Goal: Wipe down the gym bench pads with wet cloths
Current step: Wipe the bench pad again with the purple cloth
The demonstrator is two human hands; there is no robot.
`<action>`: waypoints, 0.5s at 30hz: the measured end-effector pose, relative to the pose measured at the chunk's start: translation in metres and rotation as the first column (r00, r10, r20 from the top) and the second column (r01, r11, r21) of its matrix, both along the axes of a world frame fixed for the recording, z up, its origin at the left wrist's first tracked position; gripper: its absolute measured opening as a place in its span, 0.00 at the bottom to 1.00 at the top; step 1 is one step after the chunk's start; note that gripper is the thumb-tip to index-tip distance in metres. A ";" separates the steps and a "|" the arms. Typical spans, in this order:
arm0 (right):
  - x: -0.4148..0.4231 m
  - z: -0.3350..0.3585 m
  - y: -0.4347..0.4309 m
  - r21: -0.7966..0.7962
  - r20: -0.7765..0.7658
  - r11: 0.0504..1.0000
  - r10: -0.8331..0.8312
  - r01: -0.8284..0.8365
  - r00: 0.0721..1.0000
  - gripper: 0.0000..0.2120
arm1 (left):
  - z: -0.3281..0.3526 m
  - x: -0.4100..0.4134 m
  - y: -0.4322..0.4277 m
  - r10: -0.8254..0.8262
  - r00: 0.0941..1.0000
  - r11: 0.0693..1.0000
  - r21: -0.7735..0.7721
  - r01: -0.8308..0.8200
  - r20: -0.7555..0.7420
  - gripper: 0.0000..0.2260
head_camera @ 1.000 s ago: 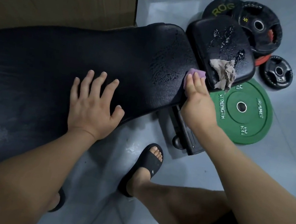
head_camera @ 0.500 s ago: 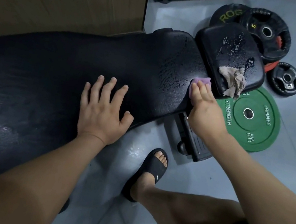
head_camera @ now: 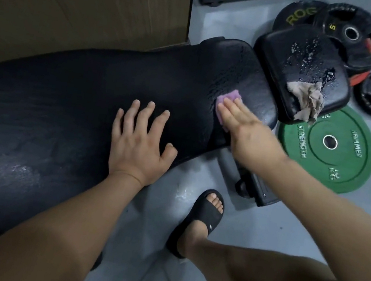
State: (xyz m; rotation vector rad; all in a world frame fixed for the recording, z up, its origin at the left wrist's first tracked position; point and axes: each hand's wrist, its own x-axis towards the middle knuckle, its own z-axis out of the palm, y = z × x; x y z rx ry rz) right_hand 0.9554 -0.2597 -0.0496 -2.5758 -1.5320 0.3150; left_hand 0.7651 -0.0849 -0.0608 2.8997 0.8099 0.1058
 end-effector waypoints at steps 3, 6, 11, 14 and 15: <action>0.030 0.006 0.017 -0.007 -0.017 0.985 -0.170 0.170 0.985 0.32 | 0.000 0.000 -0.001 -0.002 1.000 1.000 0.000 0.002 -0.003 0.30; 0.015 0.004 0.028 0.035 0.064 0.977 -0.213 0.211 0.975 0.27 | 0.000 0.000 -0.001 -0.004 1.000 1.000 -0.001 0.004 -0.003 0.30; -0.039 0.005 0.005 0.039 0.118 0.999 0.017 -0.022 0.993 0.28 | 0.000 0.001 -0.001 0.002 1.000 1.000 0.004 -0.002 0.001 0.30; -0.011 0.004 0.025 0.014 0.117 0.999 -0.047 0.045 0.992 0.31 | 0.000 0.001 -0.001 -0.001 1.000 1.000 0.005 0.001 -0.001 0.30; 0.001 0.005 0.034 -0.023 0.099 0.996 -0.087 0.090 0.991 0.34 | 0.001 0.001 -0.001 -0.001 1.000 1.000 0.003 0.001 -0.004 0.30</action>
